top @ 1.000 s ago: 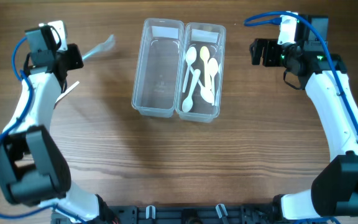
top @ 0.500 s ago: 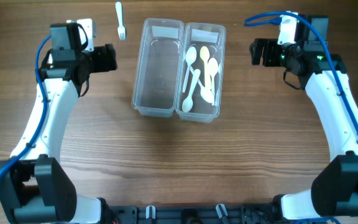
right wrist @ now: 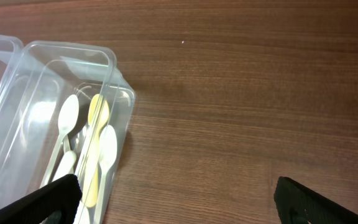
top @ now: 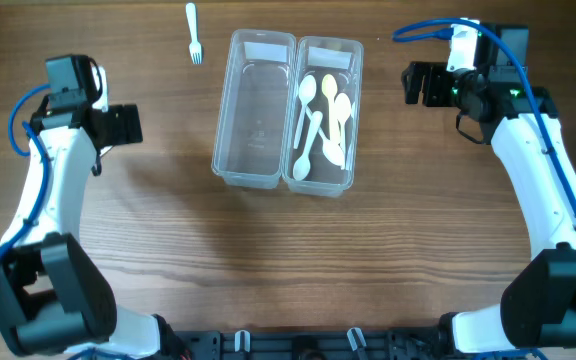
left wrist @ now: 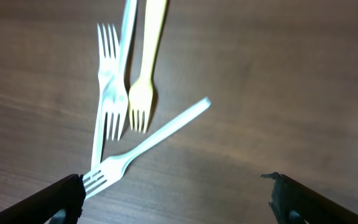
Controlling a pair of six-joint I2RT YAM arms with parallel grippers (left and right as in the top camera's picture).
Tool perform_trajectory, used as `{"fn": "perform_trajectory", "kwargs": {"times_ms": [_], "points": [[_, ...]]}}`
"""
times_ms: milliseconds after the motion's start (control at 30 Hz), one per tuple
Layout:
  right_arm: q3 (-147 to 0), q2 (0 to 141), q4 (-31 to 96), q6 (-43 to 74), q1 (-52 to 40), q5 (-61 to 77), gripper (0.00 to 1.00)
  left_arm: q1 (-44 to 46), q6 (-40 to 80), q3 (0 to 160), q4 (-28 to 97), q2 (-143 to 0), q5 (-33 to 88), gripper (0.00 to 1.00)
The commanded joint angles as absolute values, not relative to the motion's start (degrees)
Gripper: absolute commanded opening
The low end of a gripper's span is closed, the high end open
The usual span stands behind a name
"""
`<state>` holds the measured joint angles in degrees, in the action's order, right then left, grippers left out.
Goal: Pack container
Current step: 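Return the left gripper to the fork pile and grasp a white fork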
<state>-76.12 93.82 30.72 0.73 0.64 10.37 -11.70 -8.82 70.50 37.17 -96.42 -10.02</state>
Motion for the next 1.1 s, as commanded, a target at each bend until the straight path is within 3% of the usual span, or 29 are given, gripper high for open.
{"fn": "perform_trajectory", "kwargs": {"times_ms": [0,200,400,633,1067], "points": [[-76.2,93.2,30.5,0.1,0.6,9.8,1.0,-13.4,-13.8,68.5,37.4,-100.4,-8.2,1.0],[-76.2,93.2,30.5,0.1,0.6,9.8,1.0,-15.7,-14.4,68.5,38.3,-105.6,-8.2,0.93],[-76.2,93.2,30.5,0.1,0.6,9.8,1.0,-18.8,-14.6,68.5,36.6,-108.2,-7.5,0.99],[-76.2,93.2,30.5,0.1,0.6,9.8,1.0,-20.1,-16.2,68.5,32.1,-108.7,-5.1,0.95],[-76.2,93.2,30.5,0.1,0.6,9.8,1.0,-20.2,-22.8,68.5,27.9,-110.2,-2.4,0.95]]}}
